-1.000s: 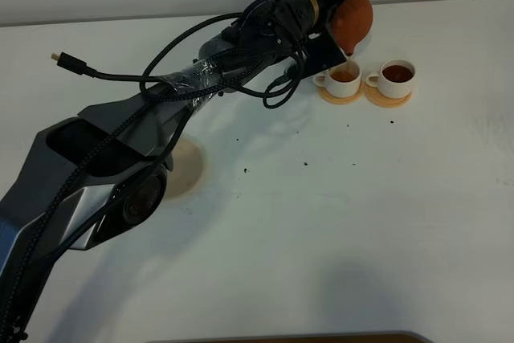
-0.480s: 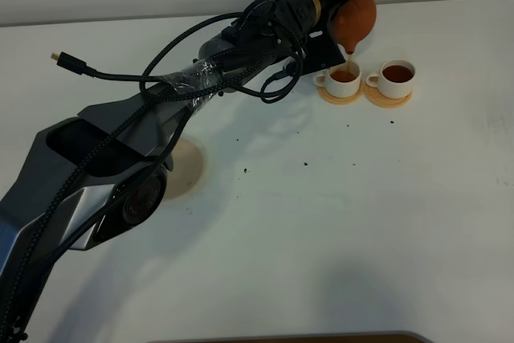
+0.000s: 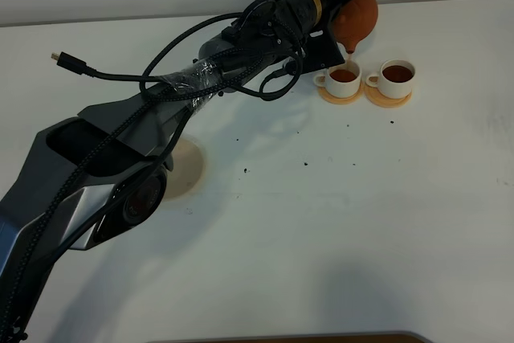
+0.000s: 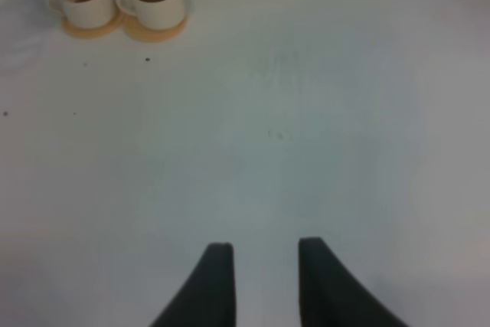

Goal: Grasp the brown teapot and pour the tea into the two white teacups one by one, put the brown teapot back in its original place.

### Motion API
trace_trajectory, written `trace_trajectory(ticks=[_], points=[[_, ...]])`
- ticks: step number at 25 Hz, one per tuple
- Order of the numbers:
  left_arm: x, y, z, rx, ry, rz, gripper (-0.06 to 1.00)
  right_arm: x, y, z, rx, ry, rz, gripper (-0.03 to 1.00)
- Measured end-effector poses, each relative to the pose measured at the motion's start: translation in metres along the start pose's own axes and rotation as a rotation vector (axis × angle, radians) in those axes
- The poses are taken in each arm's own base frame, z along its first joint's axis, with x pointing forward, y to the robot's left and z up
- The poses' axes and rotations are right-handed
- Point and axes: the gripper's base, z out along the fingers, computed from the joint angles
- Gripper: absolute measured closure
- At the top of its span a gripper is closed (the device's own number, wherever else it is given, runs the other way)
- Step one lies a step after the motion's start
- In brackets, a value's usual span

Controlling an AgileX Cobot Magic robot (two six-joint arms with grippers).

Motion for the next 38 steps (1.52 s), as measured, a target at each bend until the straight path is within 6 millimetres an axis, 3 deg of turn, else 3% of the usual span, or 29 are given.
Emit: trace_trajectory(ticks=[38], points=[[0.0008, 0.0049, -0.0001, -0.054, 0.012, 0.116, 0.80, 0.0000, 0.0000, 0.0000, 0.000, 0.000, 0.000, 0.73]])
